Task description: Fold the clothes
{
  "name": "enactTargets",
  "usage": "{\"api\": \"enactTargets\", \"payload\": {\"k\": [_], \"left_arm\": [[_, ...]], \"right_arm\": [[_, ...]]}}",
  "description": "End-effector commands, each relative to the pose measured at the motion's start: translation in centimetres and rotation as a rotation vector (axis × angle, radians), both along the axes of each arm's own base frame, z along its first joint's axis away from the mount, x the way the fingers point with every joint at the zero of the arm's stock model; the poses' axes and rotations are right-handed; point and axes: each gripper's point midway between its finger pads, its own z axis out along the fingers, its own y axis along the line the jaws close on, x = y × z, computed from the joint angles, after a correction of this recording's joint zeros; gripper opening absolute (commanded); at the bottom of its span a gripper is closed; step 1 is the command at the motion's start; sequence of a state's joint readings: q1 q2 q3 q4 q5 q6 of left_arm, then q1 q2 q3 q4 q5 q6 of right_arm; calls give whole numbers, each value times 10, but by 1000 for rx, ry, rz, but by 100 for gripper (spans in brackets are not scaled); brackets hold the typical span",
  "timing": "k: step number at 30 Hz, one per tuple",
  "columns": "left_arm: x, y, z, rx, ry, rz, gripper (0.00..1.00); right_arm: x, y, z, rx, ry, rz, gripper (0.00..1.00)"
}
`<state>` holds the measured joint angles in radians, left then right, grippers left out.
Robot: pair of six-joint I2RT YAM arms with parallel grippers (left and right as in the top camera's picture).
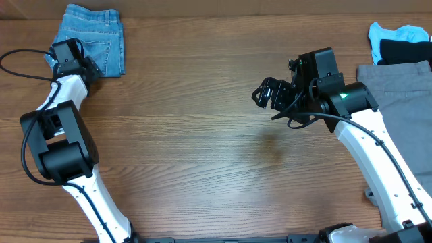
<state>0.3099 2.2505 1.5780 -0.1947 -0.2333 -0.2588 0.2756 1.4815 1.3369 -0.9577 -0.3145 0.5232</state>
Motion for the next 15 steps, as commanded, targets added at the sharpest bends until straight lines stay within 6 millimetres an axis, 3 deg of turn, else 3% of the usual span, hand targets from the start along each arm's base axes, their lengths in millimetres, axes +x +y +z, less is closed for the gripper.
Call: {"api": "enactTargets", "payload": {"k": [1,2,7,10,15], "left_arm": [[-1,-11,35,14,-23,-24,96],[-1,-14,44,16,-29,-29,100],[-13,-42,91,-11,-37,-85,100],[-23,-76,130,-85,-72,-179,100],[-41,-143,202,-273,-207,-378,100]], "right_arm": [[1,3,2,3,-10,10,100],[1,3,2,3,-9,10,100],[-2,3,2,4,1,12,100],[-9,12,12,70,2,47,100],[-28,15,52,128,-104,106,100]]}}
